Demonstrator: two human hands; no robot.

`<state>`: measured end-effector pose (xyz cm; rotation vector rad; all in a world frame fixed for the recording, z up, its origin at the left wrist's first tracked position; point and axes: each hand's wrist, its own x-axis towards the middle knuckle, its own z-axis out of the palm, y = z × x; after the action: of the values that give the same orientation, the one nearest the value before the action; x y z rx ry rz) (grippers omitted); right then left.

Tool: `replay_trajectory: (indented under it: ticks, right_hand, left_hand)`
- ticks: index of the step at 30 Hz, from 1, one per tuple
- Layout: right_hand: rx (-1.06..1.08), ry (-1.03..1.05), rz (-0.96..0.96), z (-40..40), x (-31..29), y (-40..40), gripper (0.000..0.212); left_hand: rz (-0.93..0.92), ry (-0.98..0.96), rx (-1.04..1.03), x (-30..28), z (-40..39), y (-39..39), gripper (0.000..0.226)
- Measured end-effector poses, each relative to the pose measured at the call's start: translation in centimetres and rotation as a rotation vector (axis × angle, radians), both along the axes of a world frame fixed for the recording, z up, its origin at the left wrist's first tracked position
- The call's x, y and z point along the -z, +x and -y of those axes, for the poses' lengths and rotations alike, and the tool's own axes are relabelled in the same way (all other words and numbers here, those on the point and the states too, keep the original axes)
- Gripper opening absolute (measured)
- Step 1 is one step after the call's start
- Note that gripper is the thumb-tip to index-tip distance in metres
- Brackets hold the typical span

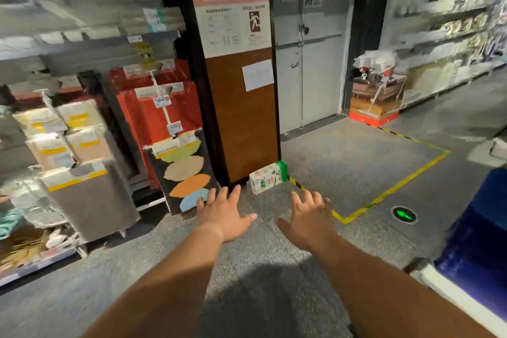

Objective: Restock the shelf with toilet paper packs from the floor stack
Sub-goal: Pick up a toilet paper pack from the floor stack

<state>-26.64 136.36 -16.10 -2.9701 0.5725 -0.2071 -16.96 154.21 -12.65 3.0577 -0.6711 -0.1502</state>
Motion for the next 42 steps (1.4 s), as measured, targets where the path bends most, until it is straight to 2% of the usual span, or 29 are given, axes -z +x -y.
replay_trajectory:
  ticks: [5, 16, 24, 30, 35, 42]
  right_hand:
    - [0.006, 0.04, -0.015, 6.7, 0.4, 9.0, 0.079]
    - [0.126, 0.096, -0.038, 20.3, 3.8, 30.2, 0.08]
    - [0.126, 0.156, -0.088, 28.8, 7.3, 45.2, 0.082]
    - [0.035, 0.174, -0.178, 37.3, 11.4, 57.2, 0.081]
    - [-0.076, 0.177, -0.256, 45.2, 12.3, 66.6, 0.082]
    - [-0.135, 0.199, -0.339, 52.2, 14.4, 79.6, 0.083]
  left_hand:
    - [-0.035, -0.017, 0.01, 1.2, 5.9, 9.0, 0.092]
    - [-0.13, -0.001, 0.041, 7.8, 20.0, 33.0, 0.093]
    - [-0.14, 0.038, 0.099, 10.0, 30.2, 47.9, 0.091]
    - [-0.181, 0.003, -0.033, 13.4, 37.1, 58.5, 0.093]
    - [-0.264, -0.017, -0.2, 15.5, 42.5, 65.9, 0.095]
    - [-0.329, -0.038, -0.271, 19.3, 47.1, 77.3, 0.101]
